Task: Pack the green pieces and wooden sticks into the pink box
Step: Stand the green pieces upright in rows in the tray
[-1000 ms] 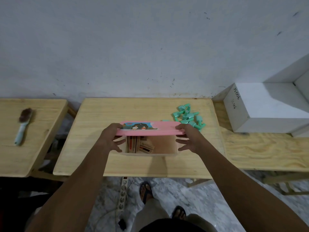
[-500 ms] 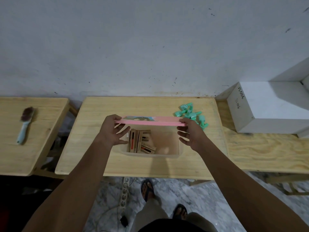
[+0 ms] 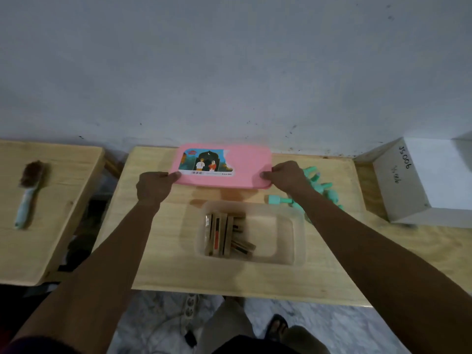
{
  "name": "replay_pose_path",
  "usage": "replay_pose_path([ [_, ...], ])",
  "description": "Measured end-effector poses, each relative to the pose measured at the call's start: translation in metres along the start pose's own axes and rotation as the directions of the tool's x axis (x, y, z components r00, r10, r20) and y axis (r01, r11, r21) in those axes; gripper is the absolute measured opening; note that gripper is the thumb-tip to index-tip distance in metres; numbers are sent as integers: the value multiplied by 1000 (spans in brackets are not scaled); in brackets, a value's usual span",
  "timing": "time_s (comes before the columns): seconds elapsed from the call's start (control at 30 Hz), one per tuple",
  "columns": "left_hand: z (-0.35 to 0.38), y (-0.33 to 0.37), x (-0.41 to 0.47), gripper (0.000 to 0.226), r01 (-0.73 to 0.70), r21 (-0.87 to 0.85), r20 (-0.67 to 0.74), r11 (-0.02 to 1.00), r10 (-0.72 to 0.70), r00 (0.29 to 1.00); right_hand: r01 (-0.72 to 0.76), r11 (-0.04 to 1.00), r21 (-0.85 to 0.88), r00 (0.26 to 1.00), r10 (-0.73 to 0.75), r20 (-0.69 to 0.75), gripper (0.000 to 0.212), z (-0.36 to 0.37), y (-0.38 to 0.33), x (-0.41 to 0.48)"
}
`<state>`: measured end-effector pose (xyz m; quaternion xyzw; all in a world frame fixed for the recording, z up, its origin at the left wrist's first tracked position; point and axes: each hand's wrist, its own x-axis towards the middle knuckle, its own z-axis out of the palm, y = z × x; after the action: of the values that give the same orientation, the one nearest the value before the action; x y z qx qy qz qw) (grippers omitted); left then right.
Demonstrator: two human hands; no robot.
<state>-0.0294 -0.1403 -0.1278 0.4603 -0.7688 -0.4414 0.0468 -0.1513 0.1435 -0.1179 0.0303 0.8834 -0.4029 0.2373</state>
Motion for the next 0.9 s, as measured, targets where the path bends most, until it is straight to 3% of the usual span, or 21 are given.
replay_pose_path([
  [0.13, 7, -12, 43, 42, -11, 90, 12, 996, 10, 1000, -59, 979, -195, 998, 65, 25, 41, 35, -13, 36],
  [0.3, 18, -42, 65, 40, 87, 125, -16, 988, -86, 996, -120, 932, -343, 989, 142, 38, 52, 71, -12, 50],
  [0.47, 29, -55, 57, 37, 135, 185, -54, 974, -127, 990, -138, 858, -494, 988, 155, -7, 46, 81, -5, 49],
  [0.63, 38, -60, 41, 42, -35, 216, -71, 976, 52, 996, -55, 894, -446, 995, 12, -99, 39, 81, 5, 36],
  [0.77, 49, -53, 10, 35, -209, 169, -34, 963, 218, 975, 225, 931, -289, 923, -298, -243, 21, 82, 15, 2],
  [0.9, 61, -50, -40, 29, -415, 111, 59, 903, 411, 910, 342, 922, -183, 885, -382, -267, 16, 82, 44, -37],
])
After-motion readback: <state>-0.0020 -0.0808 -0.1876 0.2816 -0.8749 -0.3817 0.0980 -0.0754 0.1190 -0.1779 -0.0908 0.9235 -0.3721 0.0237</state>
